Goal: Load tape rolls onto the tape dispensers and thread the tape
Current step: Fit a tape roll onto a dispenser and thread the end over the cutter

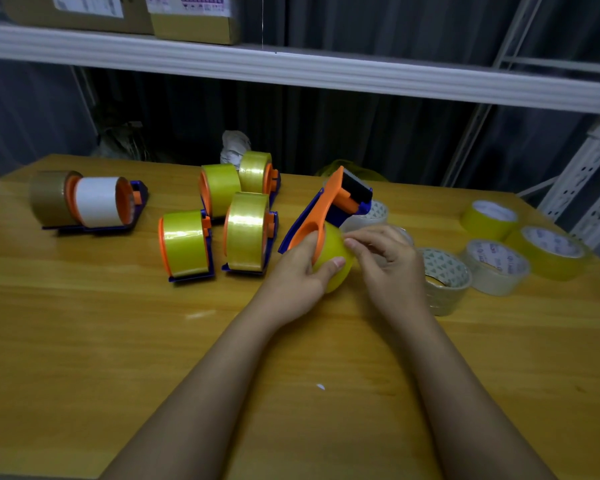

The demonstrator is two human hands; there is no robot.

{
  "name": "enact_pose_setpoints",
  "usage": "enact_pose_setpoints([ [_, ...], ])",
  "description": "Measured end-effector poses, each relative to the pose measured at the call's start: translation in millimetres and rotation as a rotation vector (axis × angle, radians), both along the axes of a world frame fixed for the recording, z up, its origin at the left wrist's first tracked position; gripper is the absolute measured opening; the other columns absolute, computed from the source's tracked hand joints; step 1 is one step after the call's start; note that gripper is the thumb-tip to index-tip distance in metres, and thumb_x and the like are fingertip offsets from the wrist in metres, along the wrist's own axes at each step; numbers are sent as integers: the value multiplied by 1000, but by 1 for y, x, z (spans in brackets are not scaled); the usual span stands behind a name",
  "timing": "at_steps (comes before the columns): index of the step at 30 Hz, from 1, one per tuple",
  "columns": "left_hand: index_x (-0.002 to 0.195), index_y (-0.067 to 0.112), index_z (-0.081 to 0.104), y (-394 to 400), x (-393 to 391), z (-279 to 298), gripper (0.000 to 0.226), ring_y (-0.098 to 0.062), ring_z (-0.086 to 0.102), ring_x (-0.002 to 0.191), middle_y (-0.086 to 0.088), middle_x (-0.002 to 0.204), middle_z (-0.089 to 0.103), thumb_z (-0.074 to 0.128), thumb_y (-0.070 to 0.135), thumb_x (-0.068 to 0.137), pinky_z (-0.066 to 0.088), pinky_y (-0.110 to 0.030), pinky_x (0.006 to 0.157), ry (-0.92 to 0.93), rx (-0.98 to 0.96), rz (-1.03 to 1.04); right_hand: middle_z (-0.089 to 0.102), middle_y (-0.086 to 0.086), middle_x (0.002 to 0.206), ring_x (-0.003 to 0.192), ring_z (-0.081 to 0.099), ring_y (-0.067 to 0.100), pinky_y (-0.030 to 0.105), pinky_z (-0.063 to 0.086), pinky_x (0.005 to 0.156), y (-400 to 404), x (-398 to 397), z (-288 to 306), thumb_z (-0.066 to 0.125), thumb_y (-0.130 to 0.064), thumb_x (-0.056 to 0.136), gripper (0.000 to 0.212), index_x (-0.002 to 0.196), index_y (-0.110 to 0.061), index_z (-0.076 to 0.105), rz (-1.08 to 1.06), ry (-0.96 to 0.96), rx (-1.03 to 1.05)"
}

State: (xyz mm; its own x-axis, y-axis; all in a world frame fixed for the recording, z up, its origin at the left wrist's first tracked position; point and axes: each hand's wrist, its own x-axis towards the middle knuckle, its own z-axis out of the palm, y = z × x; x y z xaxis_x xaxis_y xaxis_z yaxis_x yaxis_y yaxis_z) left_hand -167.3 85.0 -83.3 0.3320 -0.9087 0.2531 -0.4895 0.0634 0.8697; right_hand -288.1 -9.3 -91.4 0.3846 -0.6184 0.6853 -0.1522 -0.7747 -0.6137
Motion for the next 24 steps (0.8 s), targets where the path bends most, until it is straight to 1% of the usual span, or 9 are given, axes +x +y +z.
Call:
enact_pose_setpoints([
  [3,125,26,52,0,-1,-2,45,-17,62,98,1,107,65,53,47,86,51,-47,87,-12,-2,-8,64,-9,89,89,53,-13,2,37,79,1,0,1,63,-11,89,10,91,-12,73,-59,10,-58],
  [6,117,26,56,-1,0,-4,44,-23,63,90,-8,99,65,50,53,82,51,-51,80,-49,-11,-22,61,-16,84,82,52,-9,6,40,72,2,0,0,60,-10,92,10,91,-13,69,-100,14,-8],
  [9,118,23,57,-1,-1,-3,43,-18,62,92,-2,99,66,49,49,84,52,-48,82,-66,-1,-37,56,-23,79,77,53,-11,13,41,65,3,-1,2,58,-12,94,13,89,-22,64,-111,4,76],
  [11,117,22,58,0,-1,-2,43,-15,62,92,1,99,66,49,48,85,52,-46,82,-61,-3,-36,55,-20,78,77,53,-5,15,41,62,5,-1,4,56,-13,95,13,89,-24,60,-80,16,102],
  [13,107,21,61,1,-1,-1,36,-15,62,84,1,89,65,50,48,86,52,-47,77,-74,-19,-22,55,-17,77,76,53,-3,13,40,59,8,-1,6,56,-12,95,12,89,-21,60,-62,16,101],
  [15,95,17,61,2,-2,-1,31,-19,61,74,-6,80,63,52,46,88,50,-50,71,-85,-40,-9,56,-15,76,73,53,-3,10,39,59,8,-1,7,57,-10,94,13,87,-21,59,-79,-9,95],
  [16,94,16,61,1,-2,0,32,-21,60,73,-9,80,63,52,46,88,50,-50,70,-88,-45,-6,56,-15,75,72,54,0,10,38,59,7,0,6,57,-10,94,15,86,-22,58,-101,-16,82],
  [20,98,16,59,-1,0,-2,40,-25,61,75,-12,84,63,48,52,85,49,-51,69,-147,-11,-15,51,-23,78,83,52,13,15,34,67,3,0,4,58,-9,91,15,86,-23,59,-196,7,2],
  [24,102,15,58,-2,-2,-2,50,-28,61,76,-14,87,63,46,59,82,49,-52,70,-134,-10,-43,47,-27,75,81,49,11,5,32,68,2,-3,6,58,-8,88,10,86,-13,66,-276,-36,-67],
])
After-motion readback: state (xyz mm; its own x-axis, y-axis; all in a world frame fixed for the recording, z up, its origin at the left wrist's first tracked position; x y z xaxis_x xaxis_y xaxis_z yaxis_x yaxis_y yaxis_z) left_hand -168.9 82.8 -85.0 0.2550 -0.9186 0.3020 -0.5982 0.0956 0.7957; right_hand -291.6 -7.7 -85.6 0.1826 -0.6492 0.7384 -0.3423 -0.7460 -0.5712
